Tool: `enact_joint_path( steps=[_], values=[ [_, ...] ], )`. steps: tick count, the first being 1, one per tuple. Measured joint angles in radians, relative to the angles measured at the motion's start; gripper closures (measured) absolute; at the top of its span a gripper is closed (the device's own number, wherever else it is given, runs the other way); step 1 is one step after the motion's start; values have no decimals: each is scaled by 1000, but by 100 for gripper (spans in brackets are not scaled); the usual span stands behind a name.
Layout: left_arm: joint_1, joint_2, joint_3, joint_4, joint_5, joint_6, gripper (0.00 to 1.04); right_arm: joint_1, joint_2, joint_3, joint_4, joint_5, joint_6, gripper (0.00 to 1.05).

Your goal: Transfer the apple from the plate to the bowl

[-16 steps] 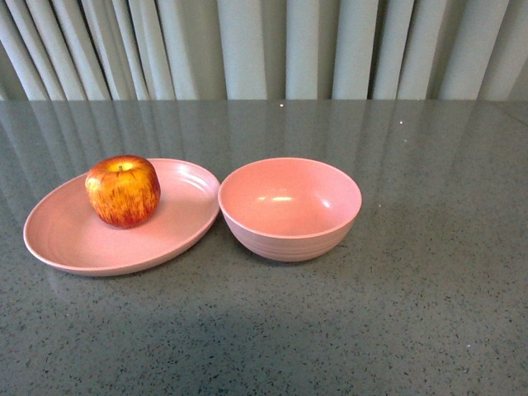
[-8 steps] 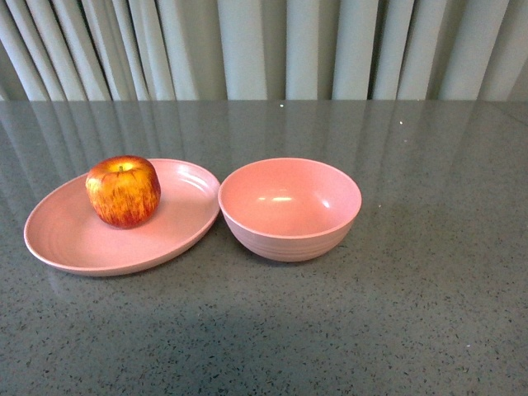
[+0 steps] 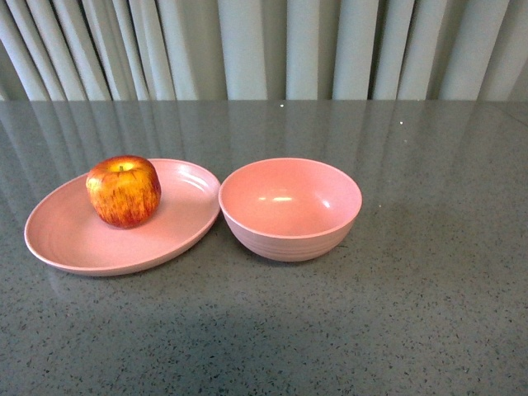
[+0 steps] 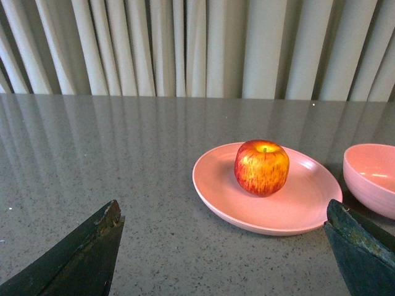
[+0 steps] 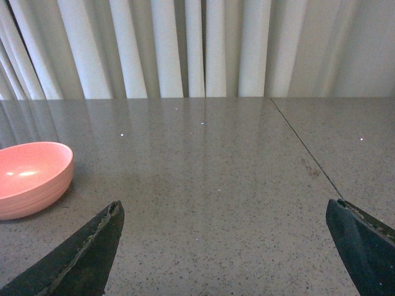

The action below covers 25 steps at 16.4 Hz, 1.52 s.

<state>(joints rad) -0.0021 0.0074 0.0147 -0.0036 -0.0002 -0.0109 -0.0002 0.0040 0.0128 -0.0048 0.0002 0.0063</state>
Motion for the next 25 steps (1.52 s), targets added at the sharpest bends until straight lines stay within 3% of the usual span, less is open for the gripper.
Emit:
enact_joint_path(
  steps=[13, 14, 15, 16, 18, 20, 23, 25],
  values=[
    [0, 0, 0, 0, 0, 0, 7, 0, 0, 0, 0, 0, 0, 7],
    [-3, 4, 3, -21, -11, -2, 7, 0, 0, 0, 0, 0, 0, 7],
    [-52, 93, 69, -195, -130, -31, 7, 0, 0, 0, 0, 0, 0, 7],
    [-65, 153, 105, -246, -165, -38, 7, 0, 0, 0, 0, 0, 0, 7],
    [-87, 235, 164, -161, -182, -45, 7, 0, 0, 0, 0, 0, 0, 7],
    [-88, 376, 206, -11, -140, -35, 7, 0, 0, 0, 1, 0, 0, 7],
    [-119, 748, 315, 287, -69, 8, 7, 0, 0, 0, 1, 0, 0, 7],
    [-135, 1032, 460, 401, -9, 30, 7, 0, 0, 0, 0, 0, 0, 7]
  ],
)
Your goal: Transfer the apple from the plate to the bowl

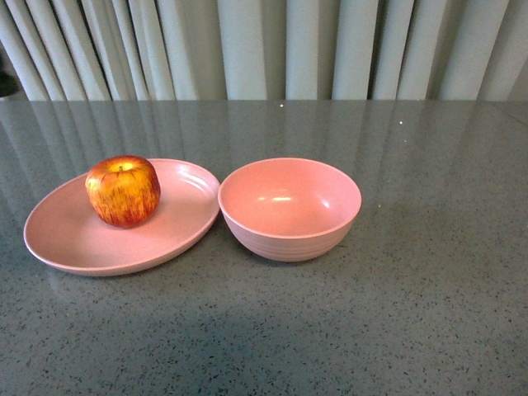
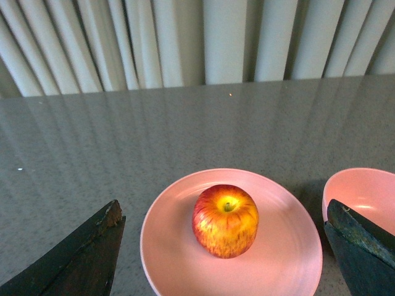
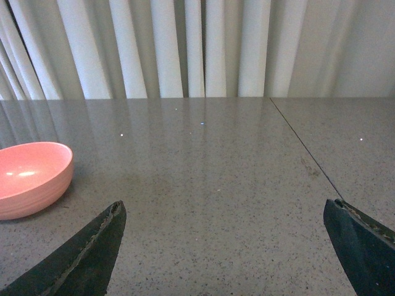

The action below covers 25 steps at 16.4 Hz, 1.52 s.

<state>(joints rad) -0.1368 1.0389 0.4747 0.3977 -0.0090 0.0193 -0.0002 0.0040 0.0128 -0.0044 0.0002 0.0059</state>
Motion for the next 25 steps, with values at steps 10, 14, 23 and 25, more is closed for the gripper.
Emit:
enact_joint_path(
  steps=[10, 14, 23, 25],
  values=[
    [-38, 712, 396, -111, 2, -48, 7, 0, 0, 0, 0, 0, 0, 7],
    [-38, 741, 400, -121, 5, -65, 7, 0, 0, 0, 0, 0, 0, 7],
    [-40, 738, 400, -105, 13, -56, 33, 0, 0, 0, 0, 0, 0, 7],
    [-40, 720, 400, -113, 16, -44, 34, 0, 0, 0, 0, 0, 0, 7]
  ],
)
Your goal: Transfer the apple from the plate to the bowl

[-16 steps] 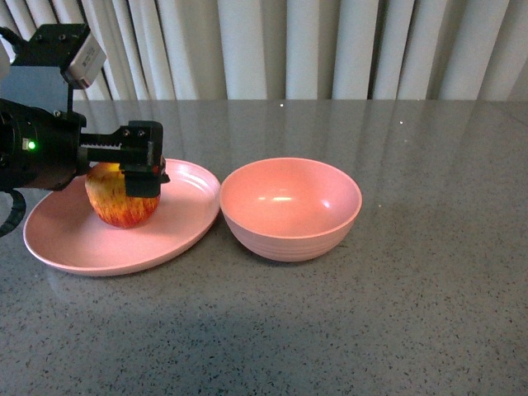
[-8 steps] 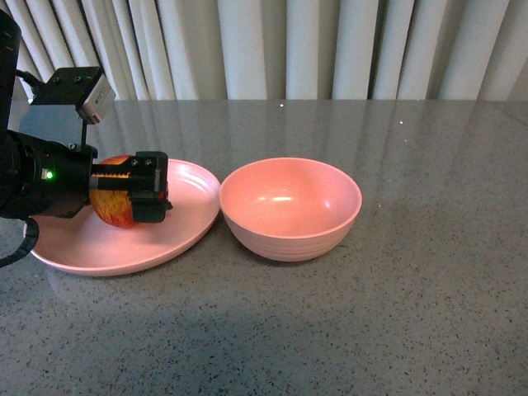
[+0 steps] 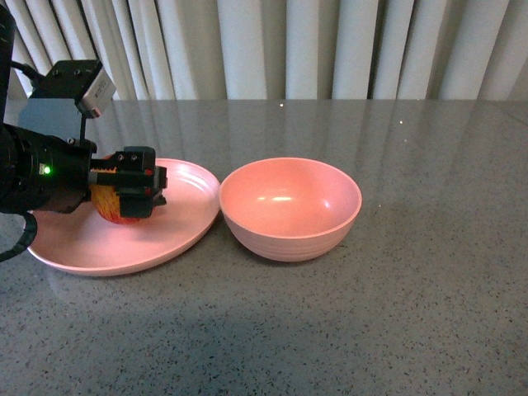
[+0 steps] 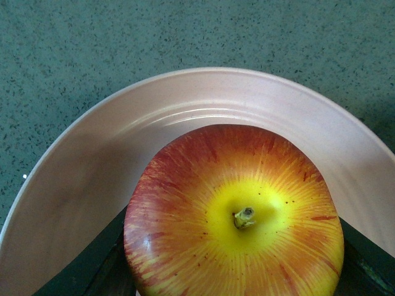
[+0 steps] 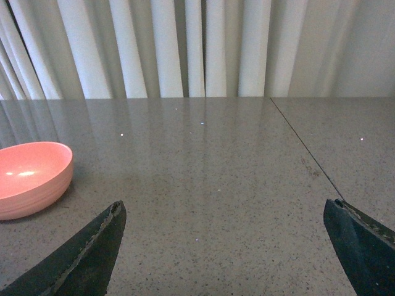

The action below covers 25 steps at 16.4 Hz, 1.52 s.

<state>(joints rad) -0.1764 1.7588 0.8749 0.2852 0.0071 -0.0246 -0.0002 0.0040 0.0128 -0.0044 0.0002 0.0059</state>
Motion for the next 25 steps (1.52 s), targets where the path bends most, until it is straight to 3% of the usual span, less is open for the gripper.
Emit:
enact_joint_path(
  steps=[4, 10, 13, 25],
  values=[
    [-38, -145, 6, -50, 2, 26, 35, 0, 0, 0, 0, 0, 0, 7],
    [-296, -241, 137, -116, -28, 51, 35, 0, 0, 0, 0, 0, 0, 7],
    [-364, -137, 149, -120, -36, 24, 35, 0, 0, 0, 0, 0, 0, 7],
    [-370, 76, 202, -112, -45, -56, 35, 0, 0, 0, 0, 0, 0, 7]
  ],
)
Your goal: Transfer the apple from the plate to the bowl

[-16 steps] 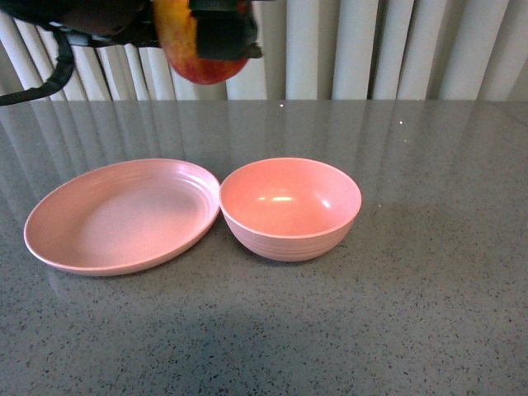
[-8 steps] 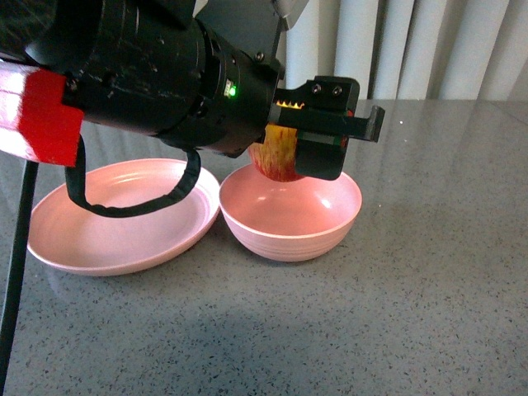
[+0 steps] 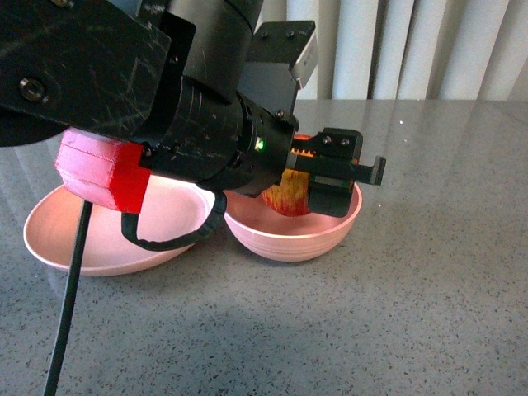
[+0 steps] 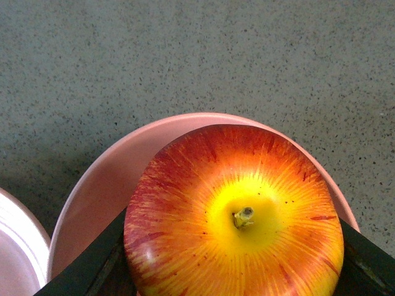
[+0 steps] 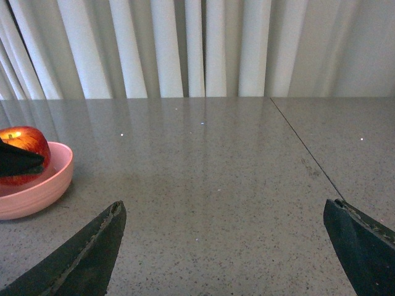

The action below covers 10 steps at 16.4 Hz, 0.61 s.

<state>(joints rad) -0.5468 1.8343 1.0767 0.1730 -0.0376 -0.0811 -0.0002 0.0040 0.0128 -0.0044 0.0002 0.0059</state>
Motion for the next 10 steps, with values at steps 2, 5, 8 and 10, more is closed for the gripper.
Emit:
enact_joint_path(
  steps=[2, 5, 8, 10],
  values=[
    [8, 20, 10, -3, 0, -3, 35, 0, 0, 0, 0, 0, 0, 7],
    [19, 38, 30, -4, 7, -25, 35, 0, 0, 0, 0, 0, 0, 7],
    [21, 76, 53, -3, 40, -49, 12, 0, 0, 0, 0, 0, 0, 7],
    [23, 39, 54, 29, 49, -52, 7, 0, 0, 0, 0, 0, 0, 7]
  ],
)
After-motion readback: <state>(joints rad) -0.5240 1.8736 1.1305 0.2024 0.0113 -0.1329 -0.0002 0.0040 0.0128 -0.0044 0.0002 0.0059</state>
